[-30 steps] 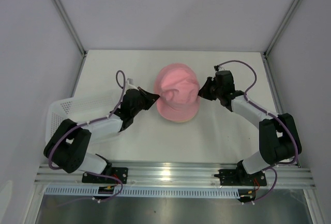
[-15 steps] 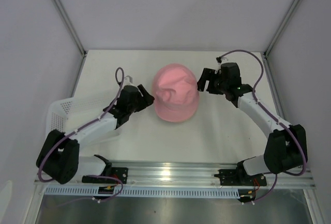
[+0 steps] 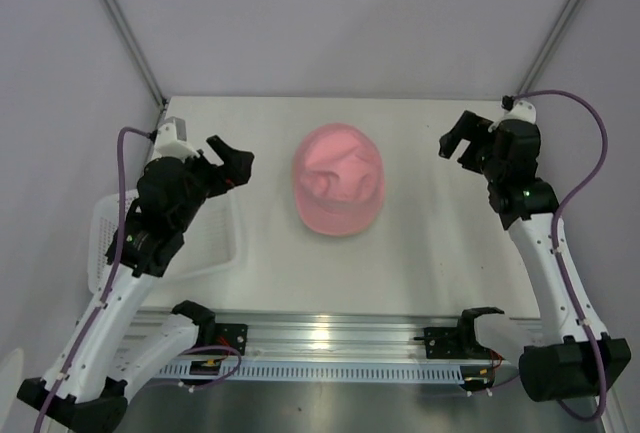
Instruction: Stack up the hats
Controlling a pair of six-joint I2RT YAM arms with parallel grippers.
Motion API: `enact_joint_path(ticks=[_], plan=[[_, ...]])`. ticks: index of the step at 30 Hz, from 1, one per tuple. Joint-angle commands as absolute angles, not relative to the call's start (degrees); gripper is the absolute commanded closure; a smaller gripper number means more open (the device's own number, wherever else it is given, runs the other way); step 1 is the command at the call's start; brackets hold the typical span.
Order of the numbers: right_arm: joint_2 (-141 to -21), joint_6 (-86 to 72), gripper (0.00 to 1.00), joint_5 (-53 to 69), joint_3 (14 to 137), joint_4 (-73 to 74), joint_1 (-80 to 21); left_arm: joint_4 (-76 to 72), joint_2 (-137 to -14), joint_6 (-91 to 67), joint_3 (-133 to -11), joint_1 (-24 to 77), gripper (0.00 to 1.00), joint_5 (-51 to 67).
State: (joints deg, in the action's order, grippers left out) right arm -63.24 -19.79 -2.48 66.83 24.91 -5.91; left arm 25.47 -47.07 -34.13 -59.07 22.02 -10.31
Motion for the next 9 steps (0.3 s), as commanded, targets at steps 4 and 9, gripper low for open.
enact_joint_path(ticks=[4,9], plan=[[-54.59,-21.27,0.01,-0.79,55.82,23.55,-6.15,36.13,-39.30,-29.53,-53.53,20.66,0.01,-5.99],[-49.94,-20.30,0.01,-2.90,53.70,24.26,-6.06,37.35,-37.97,-29.27,-52.47,20.57,0.01,-6.58]])
